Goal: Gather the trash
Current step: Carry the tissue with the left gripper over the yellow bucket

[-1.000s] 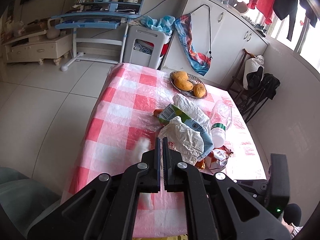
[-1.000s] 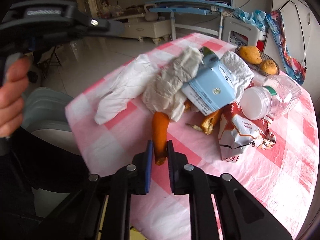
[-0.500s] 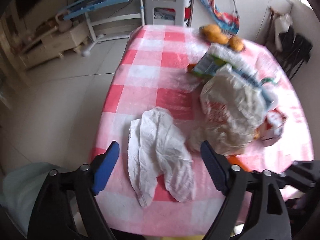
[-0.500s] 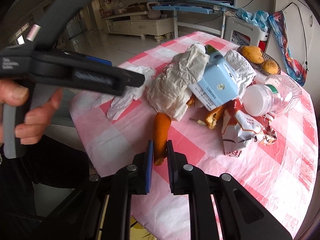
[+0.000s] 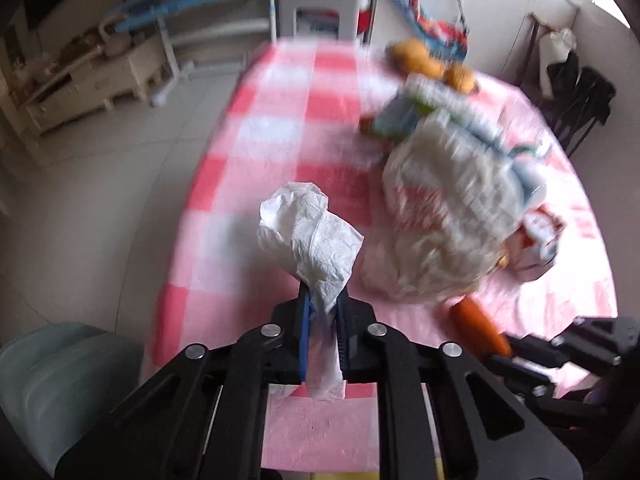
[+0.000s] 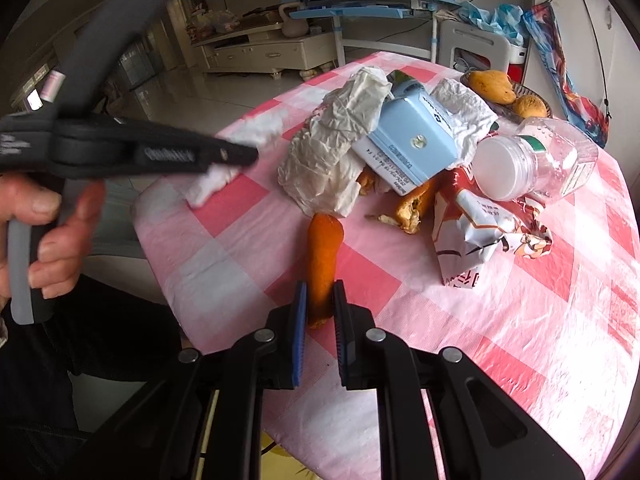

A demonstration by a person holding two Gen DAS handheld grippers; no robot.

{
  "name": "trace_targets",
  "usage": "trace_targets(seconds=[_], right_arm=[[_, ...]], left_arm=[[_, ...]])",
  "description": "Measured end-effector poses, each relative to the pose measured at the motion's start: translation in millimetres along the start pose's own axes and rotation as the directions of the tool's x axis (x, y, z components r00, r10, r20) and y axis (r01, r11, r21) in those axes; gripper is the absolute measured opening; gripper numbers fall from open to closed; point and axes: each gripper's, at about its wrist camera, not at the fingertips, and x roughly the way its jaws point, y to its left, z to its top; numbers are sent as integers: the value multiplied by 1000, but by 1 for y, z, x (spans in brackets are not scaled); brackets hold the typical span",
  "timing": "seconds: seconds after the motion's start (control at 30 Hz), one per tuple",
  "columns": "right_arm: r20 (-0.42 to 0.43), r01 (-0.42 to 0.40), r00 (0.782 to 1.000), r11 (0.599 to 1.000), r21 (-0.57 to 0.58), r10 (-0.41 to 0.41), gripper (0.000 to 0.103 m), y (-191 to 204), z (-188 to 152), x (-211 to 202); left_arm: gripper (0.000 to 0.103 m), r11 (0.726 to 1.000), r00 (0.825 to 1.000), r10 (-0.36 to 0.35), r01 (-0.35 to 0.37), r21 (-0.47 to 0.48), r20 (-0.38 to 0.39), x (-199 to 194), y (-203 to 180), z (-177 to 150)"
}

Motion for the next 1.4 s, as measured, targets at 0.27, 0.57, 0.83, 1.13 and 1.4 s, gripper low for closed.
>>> trace_targets(seconds=[0.27, 0.57, 0.83, 1.13, 1.4], right_arm=[[59, -27, 998, 997, 66, 24, 13, -3, -3, -18], [107, -101, 991, 985, 143, 86, 13, -3, -13, -35], [117, -173, 980, 980, 102, 161, 13, 19, -25, -49], [60, -216, 975, 976, 23, 214, 13, 54, -48, -56], [-26, -198, 980, 980, -30, 197, 13, 75, -69, -52]], left_arm=[[11, 992, 971, -69, 90, -83, 228, -72, 20, -6], [11, 982, 958, -101, 140, -129, 267, -97, 34, -27], [11, 980, 958, -114, 152, -131, 263, -103, 32, -46], [11, 968, 955, -144, 190, -162, 259, -103, 37, -55], [11, 969, 954, -150, 194, -153, 261, -105, 32, -62]])
